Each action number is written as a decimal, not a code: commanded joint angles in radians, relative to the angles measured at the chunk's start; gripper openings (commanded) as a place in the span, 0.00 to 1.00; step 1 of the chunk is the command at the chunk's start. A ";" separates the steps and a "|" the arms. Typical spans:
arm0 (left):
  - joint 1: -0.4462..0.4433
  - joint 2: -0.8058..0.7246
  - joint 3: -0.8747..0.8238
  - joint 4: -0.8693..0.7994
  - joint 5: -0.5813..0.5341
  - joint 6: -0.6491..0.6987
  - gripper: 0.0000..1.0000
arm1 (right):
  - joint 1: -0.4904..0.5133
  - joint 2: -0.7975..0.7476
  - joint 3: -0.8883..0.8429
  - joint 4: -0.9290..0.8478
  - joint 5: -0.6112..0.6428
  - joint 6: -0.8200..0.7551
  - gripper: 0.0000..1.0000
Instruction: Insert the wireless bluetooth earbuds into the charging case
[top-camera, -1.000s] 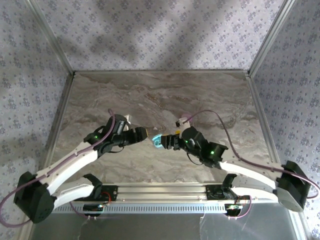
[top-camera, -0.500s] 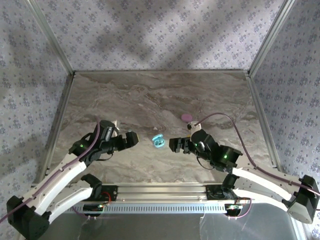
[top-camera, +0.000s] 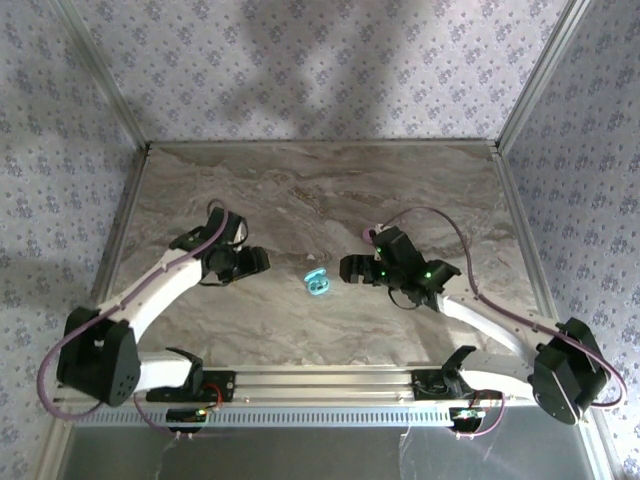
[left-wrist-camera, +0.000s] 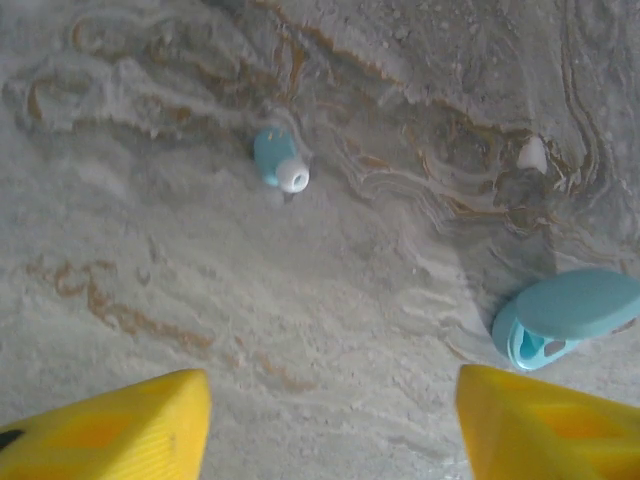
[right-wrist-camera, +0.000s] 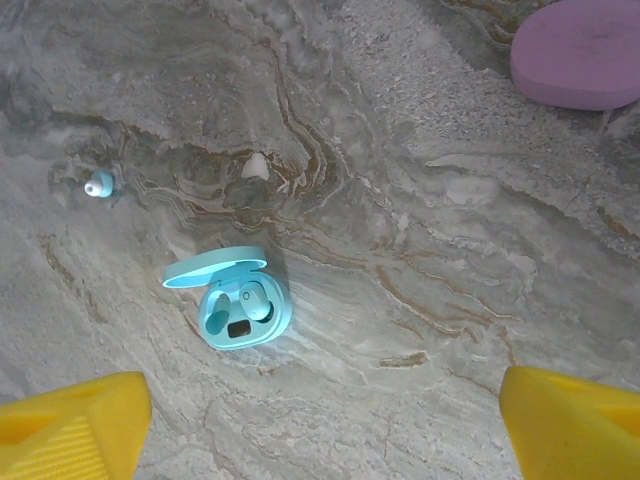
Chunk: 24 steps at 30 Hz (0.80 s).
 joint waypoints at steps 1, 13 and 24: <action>0.012 0.079 0.073 -0.009 -0.046 0.065 0.58 | -0.014 0.031 0.048 -0.004 -0.036 -0.060 0.90; 0.015 0.364 0.261 -0.055 -0.131 0.130 0.34 | -0.073 0.080 0.041 0.035 -0.101 -0.084 0.83; 0.005 0.443 0.262 -0.055 -0.101 0.141 0.32 | -0.086 0.077 0.018 0.053 -0.117 -0.080 0.82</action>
